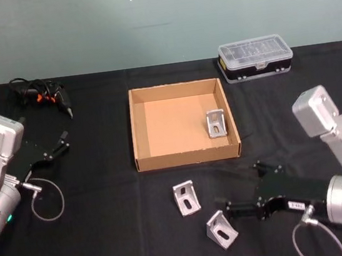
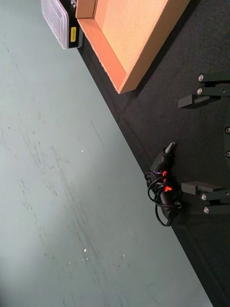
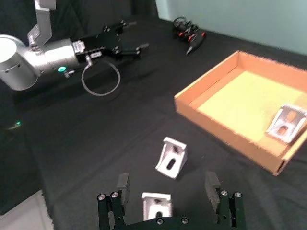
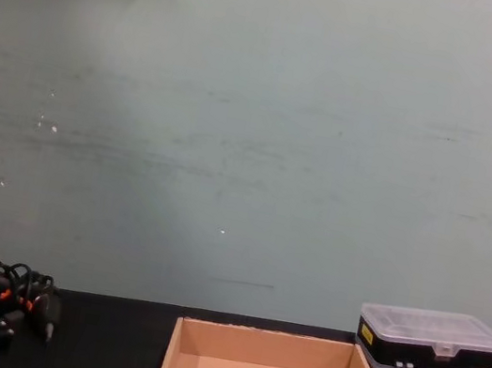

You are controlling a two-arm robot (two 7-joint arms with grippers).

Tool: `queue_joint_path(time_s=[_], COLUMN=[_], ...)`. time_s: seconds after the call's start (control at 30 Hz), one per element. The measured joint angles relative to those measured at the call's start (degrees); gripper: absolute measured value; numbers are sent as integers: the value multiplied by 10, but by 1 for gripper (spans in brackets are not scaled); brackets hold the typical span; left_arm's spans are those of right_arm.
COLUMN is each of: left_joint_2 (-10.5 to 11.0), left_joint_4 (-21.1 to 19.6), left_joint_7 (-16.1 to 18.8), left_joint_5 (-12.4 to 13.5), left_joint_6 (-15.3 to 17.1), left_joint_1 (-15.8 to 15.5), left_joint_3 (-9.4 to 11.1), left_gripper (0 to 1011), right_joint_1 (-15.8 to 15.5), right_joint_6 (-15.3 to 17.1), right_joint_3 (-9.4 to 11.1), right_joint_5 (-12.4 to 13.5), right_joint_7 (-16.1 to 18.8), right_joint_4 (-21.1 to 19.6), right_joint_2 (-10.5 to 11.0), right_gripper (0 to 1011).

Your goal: Use one hand to pick up the angle iron from the table and place it into the box.

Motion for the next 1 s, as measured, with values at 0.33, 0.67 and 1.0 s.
queue_joint_path(time_s=[0.33, 0.67, 1.0], left_joint_2=[0, 0, 0], left_joint_4=[0, 0, 0], left_joint_7=[0, 0, 0], left_joint_5=[0, 0, 0], left_joint_6=[0, 0, 0], left_joint_1=[0, 0, 0], left_joint_3=[0, 0, 0], left_gripper=[1000, 1000, 1000], right_joint_1=[9, 19, 29], right_joint_6=[2, -7, -15], right_joint_3=[-45, -73, -91], right_joint_5=[-5, -12, -23], right_joint_7=[2, -9, -22], right_joint_4=[23, 35, 44], right_joint_2=[6, 11, 14], right_gripper=[1003, 1003, 1003])
